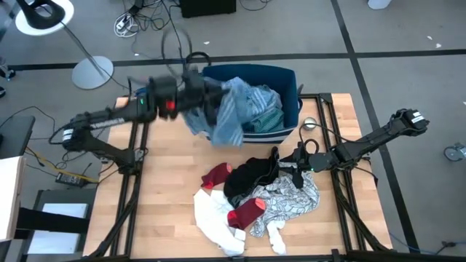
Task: Sort clothes
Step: Put the blue shirt into the blue laundry bin
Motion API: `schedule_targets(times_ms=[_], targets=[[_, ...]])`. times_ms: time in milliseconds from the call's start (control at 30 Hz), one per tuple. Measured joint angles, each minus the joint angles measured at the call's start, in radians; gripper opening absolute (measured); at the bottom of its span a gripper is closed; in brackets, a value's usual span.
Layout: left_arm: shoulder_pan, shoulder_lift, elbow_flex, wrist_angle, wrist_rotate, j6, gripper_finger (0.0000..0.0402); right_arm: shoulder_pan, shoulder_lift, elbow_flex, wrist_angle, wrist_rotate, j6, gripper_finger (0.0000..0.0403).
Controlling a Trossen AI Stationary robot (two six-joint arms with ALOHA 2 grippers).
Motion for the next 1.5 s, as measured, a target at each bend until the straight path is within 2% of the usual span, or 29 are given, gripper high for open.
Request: schedule_targets(times_ms=[333, 400, 500, 700, 800, 967, 1167, 1333, 1500], targets=[[0.146, 0.463, 0.825, -0.316, 0.189, 0.020, 0.0000, 0.000, 0.000, 0.000, -0.003, 0.000, -0.007, 0.0171], [0.159, 0.540, 0.924, -0.406, 0.212, 0.011, 0.0000, 0.000, 0.000, 0.000, -0.003, 0.000, -0.010, 0.0171], [0.178, 0.532, 0.812, -0.398, 0.233, -0.018, 0.0001, 0.000, 0.000, -0.001, -0.006, 0.000, -0.012, 0.0171], [0.193, 0.531, 0.704, -0.605, 0.235, -0.027, 0.0011, 0.000, 0.000, -0.001, -0.028, 0.000, -0.006, 0.0171], [0.187, 0.548, 0.610, -0.637, 0.235, -0.032, 0.0021, 0.000, 0.000, -0.001, -0.037, 0.000, -0.006, 0.0171], [0.185, 0.547, 0.393, -0.541, 0.240, -0.100, 0.0056, 0.000, 0.000, -0.001, -0.036, 0.000, -0.005, 0.0171], [0.197, 0.547, 0.214, -0.518, 0.250, -0.112, 0.0107, 0.000, 0.000, -0.001, -0.035, 0.000, 0.005, 0.0171], [0.199, 0.547, 0.175, -0.552, 0.306, -0.136, 0.0137, -0.001, 0.000, -0.001, -0.034, 0.003, 0.004, 0.0171], [0.206, 0.531, 0.233, -0.608, 0.308, -0.137, 0.0142, 0.000, 0.000, -0.001, -0.034, 0.005, 0.005, 0.0171]])
